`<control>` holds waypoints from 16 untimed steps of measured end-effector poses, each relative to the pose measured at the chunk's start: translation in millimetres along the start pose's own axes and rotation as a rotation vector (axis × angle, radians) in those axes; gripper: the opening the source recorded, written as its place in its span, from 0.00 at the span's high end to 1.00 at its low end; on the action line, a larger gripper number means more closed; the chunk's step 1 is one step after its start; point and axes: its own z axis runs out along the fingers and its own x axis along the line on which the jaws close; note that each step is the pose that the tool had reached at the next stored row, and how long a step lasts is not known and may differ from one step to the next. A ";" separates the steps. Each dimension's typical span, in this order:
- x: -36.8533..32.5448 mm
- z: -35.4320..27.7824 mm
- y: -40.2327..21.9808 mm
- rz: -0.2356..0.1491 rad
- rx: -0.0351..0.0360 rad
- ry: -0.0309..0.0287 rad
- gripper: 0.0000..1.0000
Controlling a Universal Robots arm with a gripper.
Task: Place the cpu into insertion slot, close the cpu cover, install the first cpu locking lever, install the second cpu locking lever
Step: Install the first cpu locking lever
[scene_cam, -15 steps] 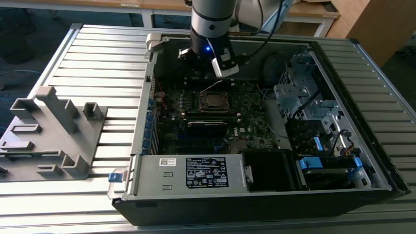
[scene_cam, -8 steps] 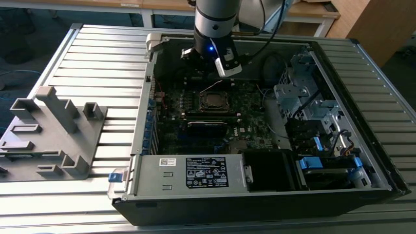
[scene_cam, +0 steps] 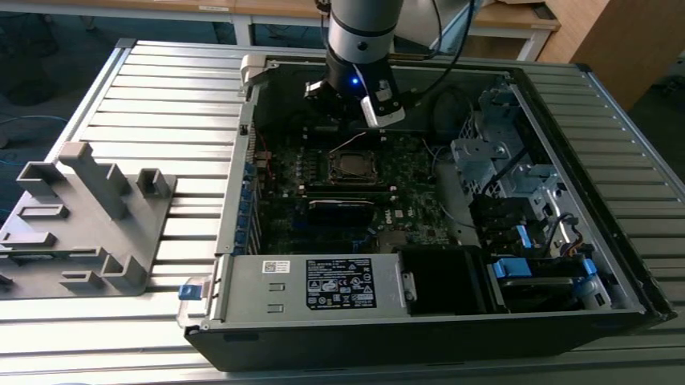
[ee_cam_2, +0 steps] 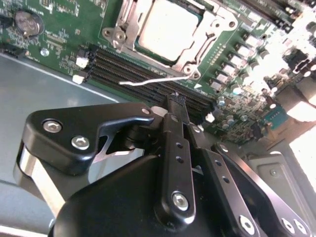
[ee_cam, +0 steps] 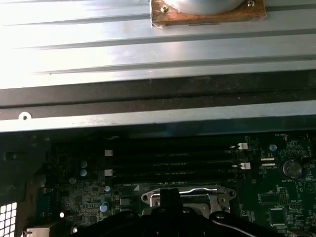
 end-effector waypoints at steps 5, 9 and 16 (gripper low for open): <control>-0.6 0.3 0.2 0.000 0.0019 -0.0003 0.89; -1.1 4.5 -0.6 0.000 0.0017 -0.0004 0.89; -1.4 10.9 0.2 0.000 0.0055 -0.0025 0.89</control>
